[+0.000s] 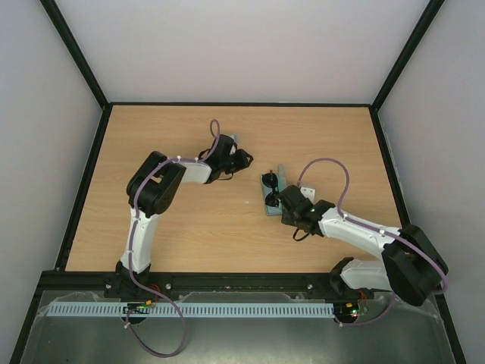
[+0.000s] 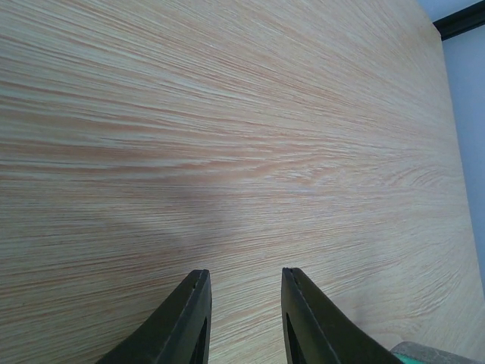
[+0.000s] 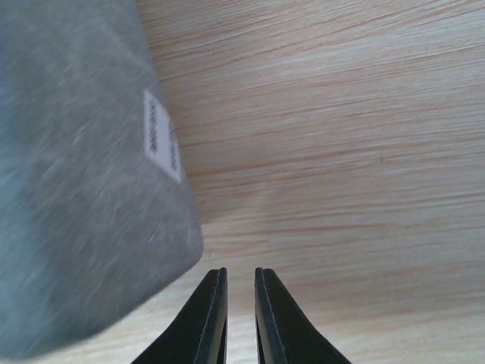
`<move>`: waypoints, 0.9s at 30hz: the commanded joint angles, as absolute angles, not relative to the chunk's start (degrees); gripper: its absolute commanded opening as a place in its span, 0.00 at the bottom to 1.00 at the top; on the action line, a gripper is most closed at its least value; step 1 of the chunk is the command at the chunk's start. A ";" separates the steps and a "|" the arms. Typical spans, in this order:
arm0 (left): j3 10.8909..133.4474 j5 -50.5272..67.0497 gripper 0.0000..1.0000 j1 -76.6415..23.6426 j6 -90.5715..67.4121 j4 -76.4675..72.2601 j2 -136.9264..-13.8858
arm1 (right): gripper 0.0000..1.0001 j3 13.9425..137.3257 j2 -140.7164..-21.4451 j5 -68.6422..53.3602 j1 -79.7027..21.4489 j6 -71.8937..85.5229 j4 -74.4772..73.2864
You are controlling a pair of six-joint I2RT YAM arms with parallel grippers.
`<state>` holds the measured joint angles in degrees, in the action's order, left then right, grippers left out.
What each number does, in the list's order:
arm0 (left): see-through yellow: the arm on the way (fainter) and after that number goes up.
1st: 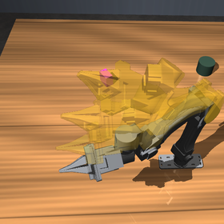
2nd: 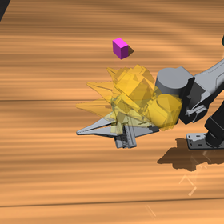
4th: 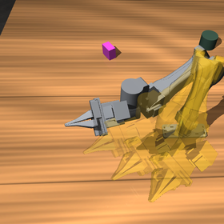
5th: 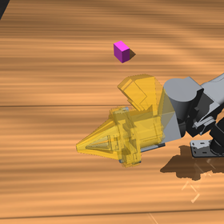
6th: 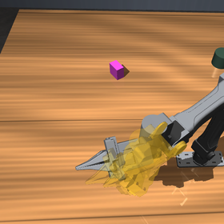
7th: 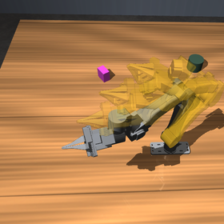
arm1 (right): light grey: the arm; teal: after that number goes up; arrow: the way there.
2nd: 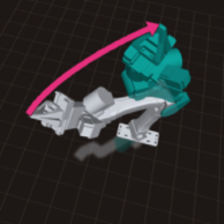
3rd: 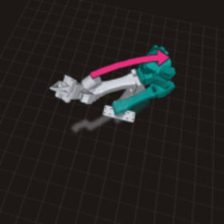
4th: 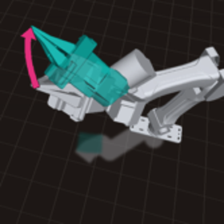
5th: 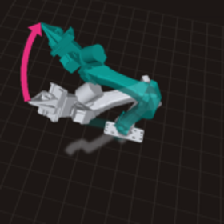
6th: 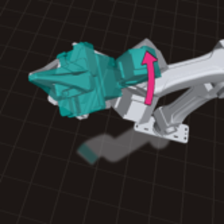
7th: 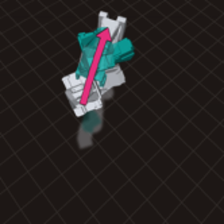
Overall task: Organize the sunglasses
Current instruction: Adjust the sunglasses case at the center of the board.
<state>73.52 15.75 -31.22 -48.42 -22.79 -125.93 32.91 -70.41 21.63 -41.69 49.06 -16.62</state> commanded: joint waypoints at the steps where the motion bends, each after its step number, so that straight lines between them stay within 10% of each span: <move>1: 73.32 16.85 0.29 -31.36 -47.33 -22.81 -125.34 | 0.12 33.30 -72.65 20.37 -38.70 45.20 -13.94; 27: 86.29 17.97 0.28 -34.22 -44.62 -18.13 -133.97 | 0.24 32.49 -75.97 15.87 -37.21 44.57 -9.55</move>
<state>83.46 16.80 -32.49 -46.46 -20.53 -131.52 30.00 -74.91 15.31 -40.86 47.48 -8.27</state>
